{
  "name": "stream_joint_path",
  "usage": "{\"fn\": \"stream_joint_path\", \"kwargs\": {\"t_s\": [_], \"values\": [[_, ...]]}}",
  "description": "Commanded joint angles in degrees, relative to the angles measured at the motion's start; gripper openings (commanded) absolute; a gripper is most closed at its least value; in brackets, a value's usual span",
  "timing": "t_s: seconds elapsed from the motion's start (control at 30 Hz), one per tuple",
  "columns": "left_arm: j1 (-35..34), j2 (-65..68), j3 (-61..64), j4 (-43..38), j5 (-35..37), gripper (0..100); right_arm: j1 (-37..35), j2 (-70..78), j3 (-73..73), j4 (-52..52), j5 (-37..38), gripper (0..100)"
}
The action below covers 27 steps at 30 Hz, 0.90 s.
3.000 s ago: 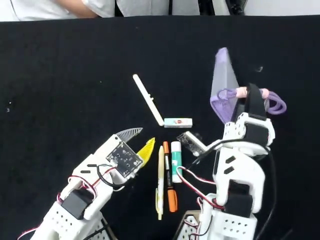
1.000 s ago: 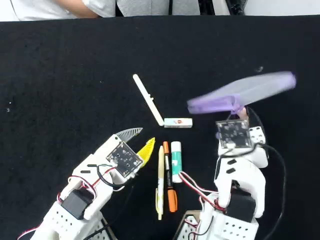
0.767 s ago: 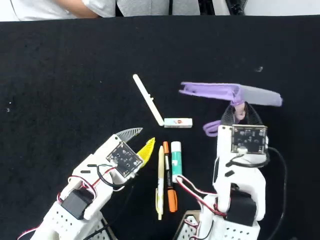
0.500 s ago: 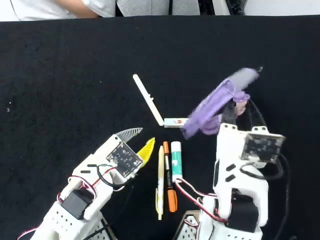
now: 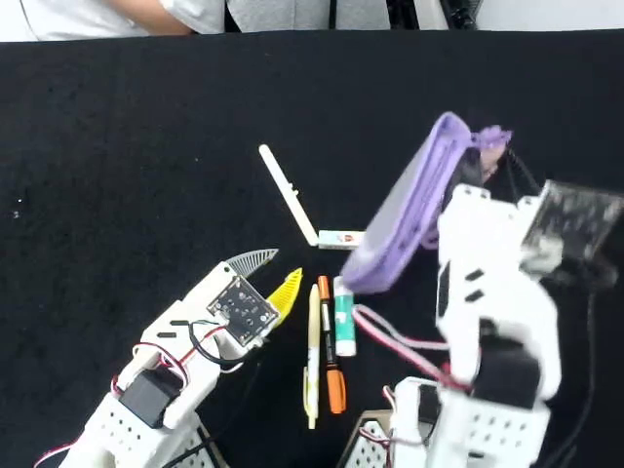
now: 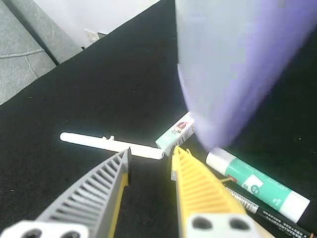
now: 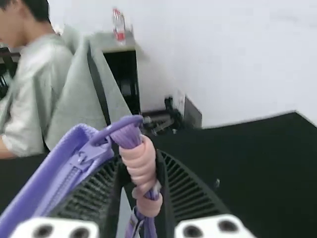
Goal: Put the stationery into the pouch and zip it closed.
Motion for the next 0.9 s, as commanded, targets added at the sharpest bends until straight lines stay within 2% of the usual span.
{"fn": "stream_joint_path", "kwargs": {"t_s": [0.0, 0.3, 0.53, 0.8, 0.87], "values": [[0.0, 0.0, 1.4, 0.2, -0.6, 15, 6.0, 10.3, -7.7, 0.9, 0.4, 1.2], [0.0, 0.0, 1.4, 0.2, -0.6, 15, 20.6, 35.0, -18.6, 5.6, 15.9, 3.4], [0.0, 0.0, 1.4, 0.2, -0.6, 15, 22.9, 54.7, -30.8, 17.1, 29.1, 1.1], [0.0, 0.0, 1.4, 0.2, -0.6, 15, 28.9, 74.2, -49.4, 25.8, 33.1, 1.1], [0.0, 0.0, 1.4, 0.2, -0.6, 15, 29.8, 78.1, -53.8, 29.5, 36.1, 1.1]]}}
